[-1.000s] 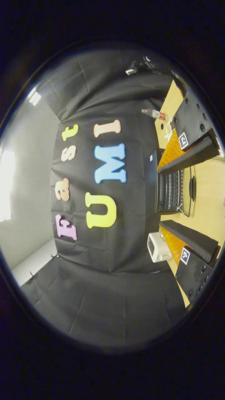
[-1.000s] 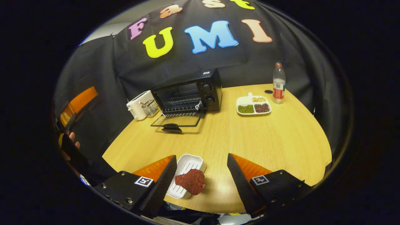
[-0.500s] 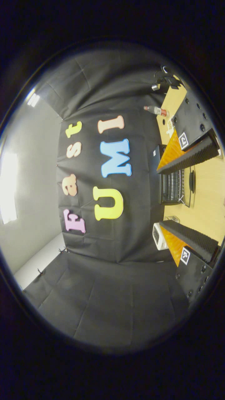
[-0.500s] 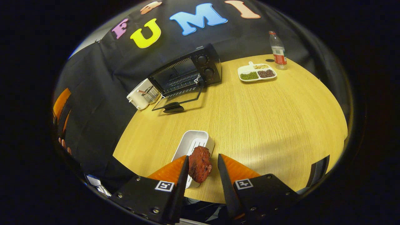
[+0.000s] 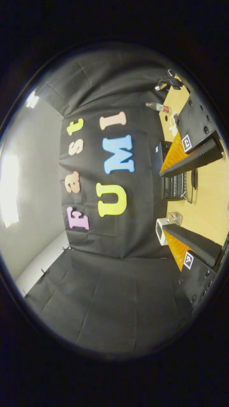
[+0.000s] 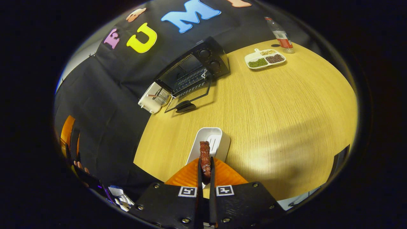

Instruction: Open the electric oven with the left hand, put the food in, and close the electric oven.

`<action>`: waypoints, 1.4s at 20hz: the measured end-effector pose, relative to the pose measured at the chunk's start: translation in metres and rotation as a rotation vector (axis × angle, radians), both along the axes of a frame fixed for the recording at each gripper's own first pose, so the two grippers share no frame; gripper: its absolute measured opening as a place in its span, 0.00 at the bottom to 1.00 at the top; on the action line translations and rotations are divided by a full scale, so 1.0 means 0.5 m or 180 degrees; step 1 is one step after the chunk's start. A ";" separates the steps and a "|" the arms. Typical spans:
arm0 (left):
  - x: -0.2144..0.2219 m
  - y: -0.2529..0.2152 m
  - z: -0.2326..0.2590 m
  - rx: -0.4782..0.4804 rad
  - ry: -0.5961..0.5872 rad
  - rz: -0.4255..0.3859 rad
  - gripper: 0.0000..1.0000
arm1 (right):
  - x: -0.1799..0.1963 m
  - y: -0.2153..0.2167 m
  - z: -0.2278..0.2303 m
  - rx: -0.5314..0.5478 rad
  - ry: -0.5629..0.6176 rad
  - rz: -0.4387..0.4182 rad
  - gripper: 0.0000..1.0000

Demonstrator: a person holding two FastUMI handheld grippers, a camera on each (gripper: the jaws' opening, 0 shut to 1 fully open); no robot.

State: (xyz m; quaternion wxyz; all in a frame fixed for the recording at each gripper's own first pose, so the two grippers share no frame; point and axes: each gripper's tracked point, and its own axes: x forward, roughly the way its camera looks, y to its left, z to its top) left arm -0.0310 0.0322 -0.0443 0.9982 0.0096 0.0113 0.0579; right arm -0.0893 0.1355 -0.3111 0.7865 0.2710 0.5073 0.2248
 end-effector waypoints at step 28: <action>0.296 0.235 -0.083 -0.0082 0.0073 -0.0105 1.00 | 0.499 0.289 0.112 0.0303 -0.0887 -0.0559 0.07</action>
